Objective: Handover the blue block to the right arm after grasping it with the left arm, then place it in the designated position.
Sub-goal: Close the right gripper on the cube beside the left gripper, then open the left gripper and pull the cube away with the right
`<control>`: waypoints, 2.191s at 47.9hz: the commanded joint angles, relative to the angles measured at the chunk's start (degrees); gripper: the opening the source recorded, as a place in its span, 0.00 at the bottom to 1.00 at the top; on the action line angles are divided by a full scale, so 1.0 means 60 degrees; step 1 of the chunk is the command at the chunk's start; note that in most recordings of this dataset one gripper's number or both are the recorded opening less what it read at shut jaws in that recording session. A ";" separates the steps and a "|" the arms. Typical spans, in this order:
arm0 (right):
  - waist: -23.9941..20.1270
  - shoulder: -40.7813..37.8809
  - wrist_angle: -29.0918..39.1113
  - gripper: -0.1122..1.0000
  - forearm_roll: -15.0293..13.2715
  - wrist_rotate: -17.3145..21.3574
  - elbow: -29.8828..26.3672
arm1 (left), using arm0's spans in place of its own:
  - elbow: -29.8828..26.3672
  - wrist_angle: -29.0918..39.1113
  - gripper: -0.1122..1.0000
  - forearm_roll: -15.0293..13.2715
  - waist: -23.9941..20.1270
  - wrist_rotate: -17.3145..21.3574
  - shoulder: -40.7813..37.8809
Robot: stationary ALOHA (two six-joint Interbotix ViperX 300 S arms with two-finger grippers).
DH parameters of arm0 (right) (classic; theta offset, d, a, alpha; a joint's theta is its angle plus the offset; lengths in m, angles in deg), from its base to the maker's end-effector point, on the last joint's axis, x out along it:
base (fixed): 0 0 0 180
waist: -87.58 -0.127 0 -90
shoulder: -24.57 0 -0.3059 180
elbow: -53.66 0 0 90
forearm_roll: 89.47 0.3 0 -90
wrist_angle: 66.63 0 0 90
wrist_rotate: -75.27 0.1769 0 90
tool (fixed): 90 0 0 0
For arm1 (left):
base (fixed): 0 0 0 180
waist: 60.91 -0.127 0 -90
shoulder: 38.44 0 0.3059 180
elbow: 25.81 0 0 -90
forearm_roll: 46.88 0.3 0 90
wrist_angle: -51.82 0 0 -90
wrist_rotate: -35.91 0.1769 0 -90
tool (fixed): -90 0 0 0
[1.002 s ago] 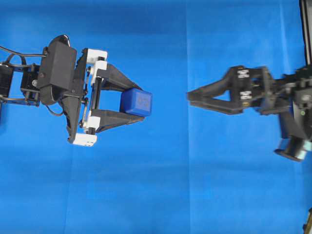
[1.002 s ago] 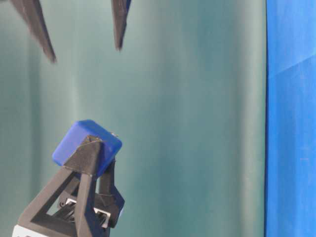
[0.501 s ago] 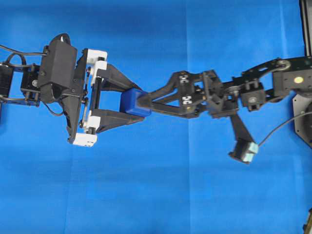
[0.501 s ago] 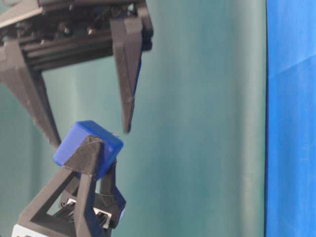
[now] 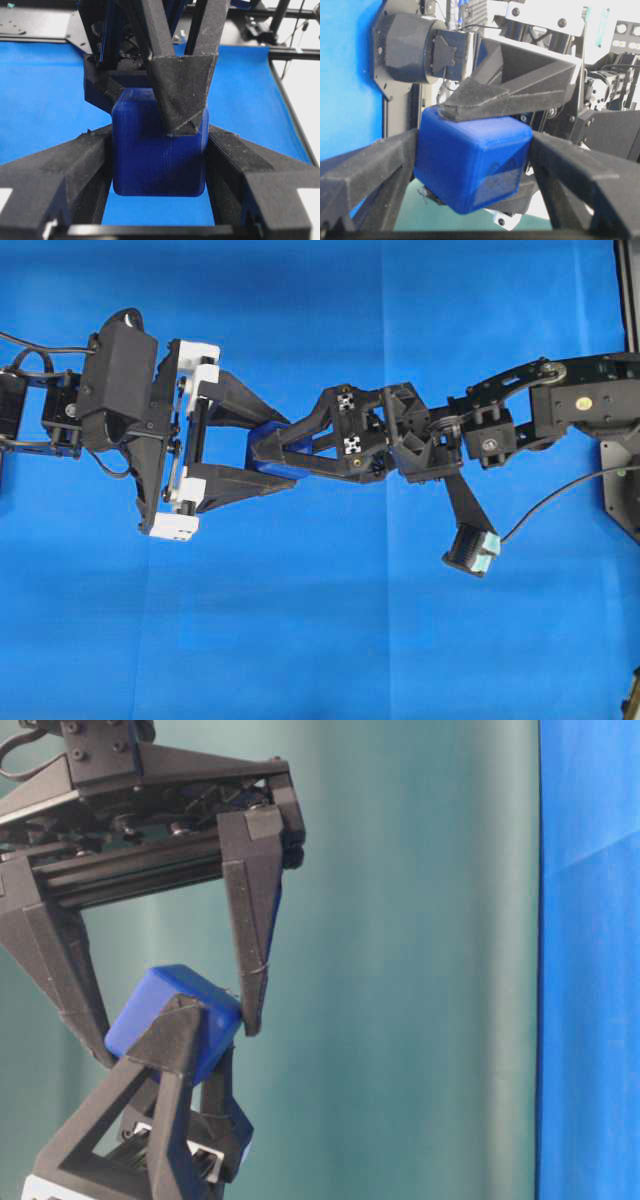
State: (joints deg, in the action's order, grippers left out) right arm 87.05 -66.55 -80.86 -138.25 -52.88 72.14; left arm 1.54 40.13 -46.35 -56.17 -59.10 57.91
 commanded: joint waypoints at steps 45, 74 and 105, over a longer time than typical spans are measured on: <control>-0.0029 0.0117 0.0264 0.56 0.0103 0.0249 -0.0337 | -0.0176 -0.0044 0.52 -0.0015 0.0015 0.0132 0.0132; -0.0161 0.0117 0.0396 0.57 0.0117 0.0249 -0.0293 | -0.0220 -0.0103 0.94 -0.0015 -0.0015 0.0205 0.0117; -0.0439 0.2871 0.2007 0.57 0.0161 0.1187 0.1978 | 0.0132 -0.0044 0.94 -0.0015 -0.0015 0.0176 0.0498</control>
State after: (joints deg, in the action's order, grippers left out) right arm 85.12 -52.67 -69.70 -137.46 -46.11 83.56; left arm 2.86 40.04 -46.35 -56.17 -58.04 59.85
